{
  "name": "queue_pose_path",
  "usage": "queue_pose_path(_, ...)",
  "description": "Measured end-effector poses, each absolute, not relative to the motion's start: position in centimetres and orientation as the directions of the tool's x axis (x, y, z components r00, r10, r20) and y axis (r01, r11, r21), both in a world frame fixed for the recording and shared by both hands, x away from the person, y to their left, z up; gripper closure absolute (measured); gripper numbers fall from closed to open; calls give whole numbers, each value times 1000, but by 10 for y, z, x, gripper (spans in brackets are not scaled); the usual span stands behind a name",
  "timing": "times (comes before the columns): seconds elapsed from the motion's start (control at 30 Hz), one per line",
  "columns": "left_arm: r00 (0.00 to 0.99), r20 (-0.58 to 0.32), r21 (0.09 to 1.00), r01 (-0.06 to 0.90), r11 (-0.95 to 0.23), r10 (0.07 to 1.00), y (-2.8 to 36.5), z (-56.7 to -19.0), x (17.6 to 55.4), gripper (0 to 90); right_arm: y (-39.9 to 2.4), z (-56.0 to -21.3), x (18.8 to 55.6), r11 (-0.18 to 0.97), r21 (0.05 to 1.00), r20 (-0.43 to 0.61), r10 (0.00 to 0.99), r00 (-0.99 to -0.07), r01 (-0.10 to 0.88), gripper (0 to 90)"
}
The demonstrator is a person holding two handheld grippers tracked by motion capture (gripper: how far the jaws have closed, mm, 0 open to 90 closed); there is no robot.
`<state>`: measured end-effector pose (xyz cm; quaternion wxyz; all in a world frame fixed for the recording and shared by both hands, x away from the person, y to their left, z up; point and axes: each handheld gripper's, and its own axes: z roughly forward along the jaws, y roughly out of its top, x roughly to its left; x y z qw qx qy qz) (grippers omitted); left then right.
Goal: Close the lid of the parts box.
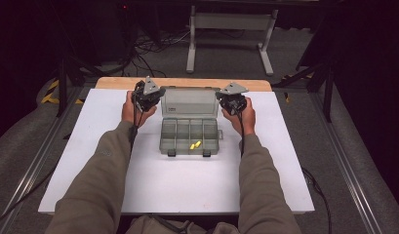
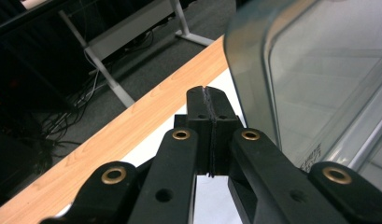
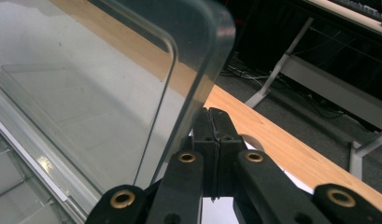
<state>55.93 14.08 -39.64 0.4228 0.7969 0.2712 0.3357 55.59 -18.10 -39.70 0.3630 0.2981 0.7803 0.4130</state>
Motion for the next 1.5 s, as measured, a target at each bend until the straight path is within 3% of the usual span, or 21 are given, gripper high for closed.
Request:
queue_pose_path(0.73, 624, 331, 855, 120, -505, 708, 141, -382, 548, 898, -184, -374, 539, 445, 891, -327, 764, -556, 88, 900)
queue_pose_path(1.5, 625, 363, 834, 113, -540, 692, 139, -373, 535, 893, -183, -373, 522, 454, 886, -335, 764, -551, 90, 900)
